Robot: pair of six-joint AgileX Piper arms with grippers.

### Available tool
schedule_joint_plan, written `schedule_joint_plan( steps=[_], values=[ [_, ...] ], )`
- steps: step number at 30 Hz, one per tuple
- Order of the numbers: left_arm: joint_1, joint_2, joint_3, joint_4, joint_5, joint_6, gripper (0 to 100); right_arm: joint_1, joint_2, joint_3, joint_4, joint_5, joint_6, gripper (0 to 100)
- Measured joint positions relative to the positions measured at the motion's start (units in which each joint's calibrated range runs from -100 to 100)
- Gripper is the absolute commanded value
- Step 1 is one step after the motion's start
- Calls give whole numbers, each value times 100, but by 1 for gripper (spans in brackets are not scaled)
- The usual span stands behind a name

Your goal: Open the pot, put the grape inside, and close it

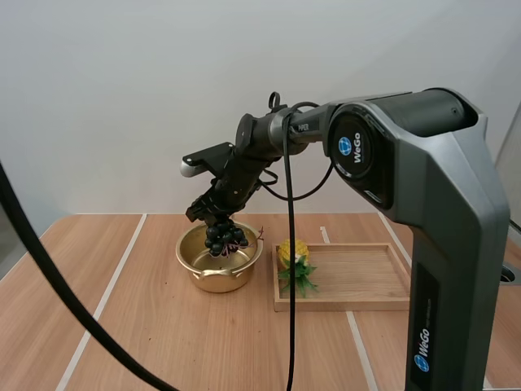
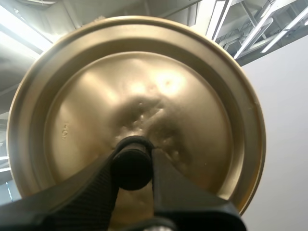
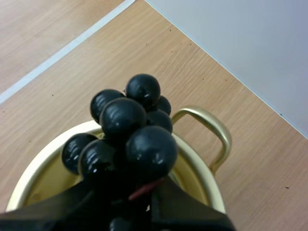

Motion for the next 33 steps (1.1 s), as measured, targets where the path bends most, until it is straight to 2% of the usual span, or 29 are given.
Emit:
schedule_joint_plan(
  steps=[14, 33],
  values=[
    [0, 0, 0, 4, 0, 0, 0, 0, 151, 691, -38, -196, -93, 0],
    [0, 0, 0, 4, 0, 0, 0, 1, 317, 693, -333, 156, -103, 0]
  ],
)
